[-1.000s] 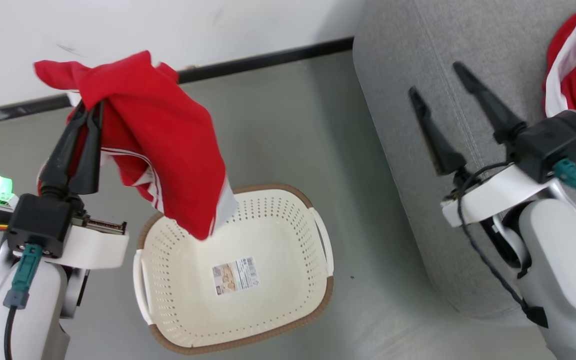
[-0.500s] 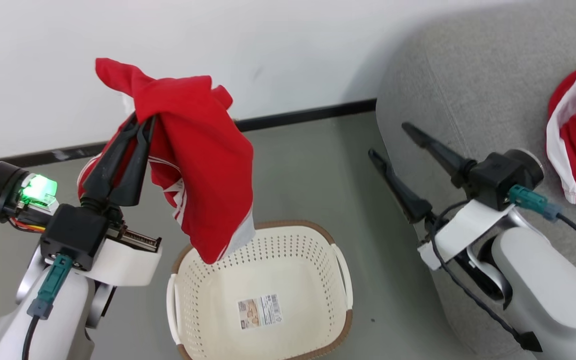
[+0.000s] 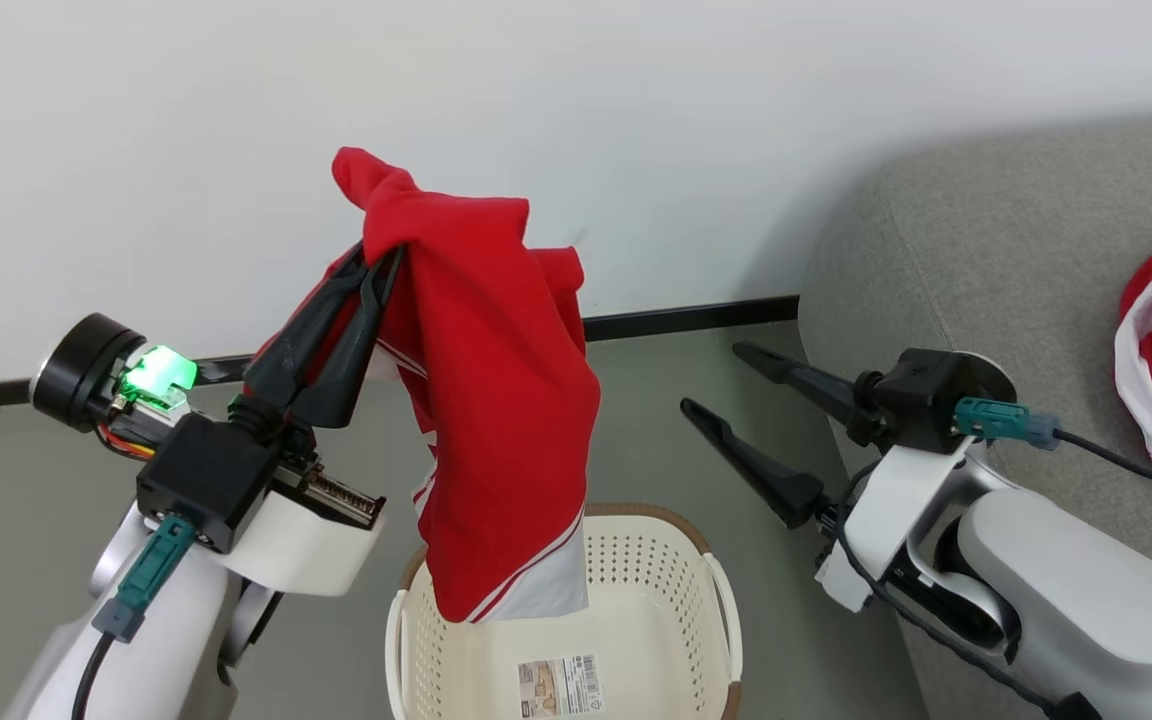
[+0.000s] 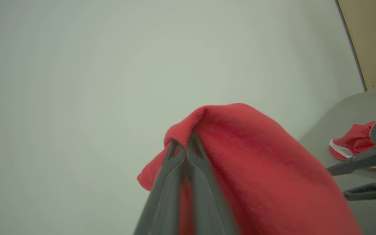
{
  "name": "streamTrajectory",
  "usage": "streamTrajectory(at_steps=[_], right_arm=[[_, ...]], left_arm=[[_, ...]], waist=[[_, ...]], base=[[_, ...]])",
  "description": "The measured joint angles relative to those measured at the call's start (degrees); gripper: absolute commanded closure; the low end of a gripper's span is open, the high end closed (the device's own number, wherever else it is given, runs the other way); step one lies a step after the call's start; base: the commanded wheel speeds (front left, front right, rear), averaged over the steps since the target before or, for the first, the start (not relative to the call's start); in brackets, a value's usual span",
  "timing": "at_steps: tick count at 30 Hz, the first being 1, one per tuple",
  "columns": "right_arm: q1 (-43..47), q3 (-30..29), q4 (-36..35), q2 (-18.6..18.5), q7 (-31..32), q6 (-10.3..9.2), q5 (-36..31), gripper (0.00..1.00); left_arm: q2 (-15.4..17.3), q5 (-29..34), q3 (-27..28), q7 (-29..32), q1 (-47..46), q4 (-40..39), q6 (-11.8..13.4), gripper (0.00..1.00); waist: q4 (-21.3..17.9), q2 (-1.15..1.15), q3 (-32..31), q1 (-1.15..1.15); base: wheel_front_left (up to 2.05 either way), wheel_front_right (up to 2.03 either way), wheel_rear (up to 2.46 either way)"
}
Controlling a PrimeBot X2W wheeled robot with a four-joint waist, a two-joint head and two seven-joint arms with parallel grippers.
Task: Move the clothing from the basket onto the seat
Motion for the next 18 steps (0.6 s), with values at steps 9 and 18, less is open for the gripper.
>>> streamTrajectory(at_steps=[9,18], right_arm=[[-4.4,12.7,-7.22,-4.64,2.34,0.0,9.23,0.0],[-8.39,19.54,-12.01,-7.15,4.01,0.01,15.64,0.0]], left_arm=[[-2.07,-1.38,-2.74,0.0,-0.46,0.76,-1.24,1.0],[-3.59,-1.4,-5.44,0.58,-1.61,2.16,-2.53,1.0]], waist=[[2.97,0.0,-3.19,0.0],[5.64,0.0,-5.23,0.0]], base=[[0.0,0.0,0.0],[0.0,0.0,0.0]])
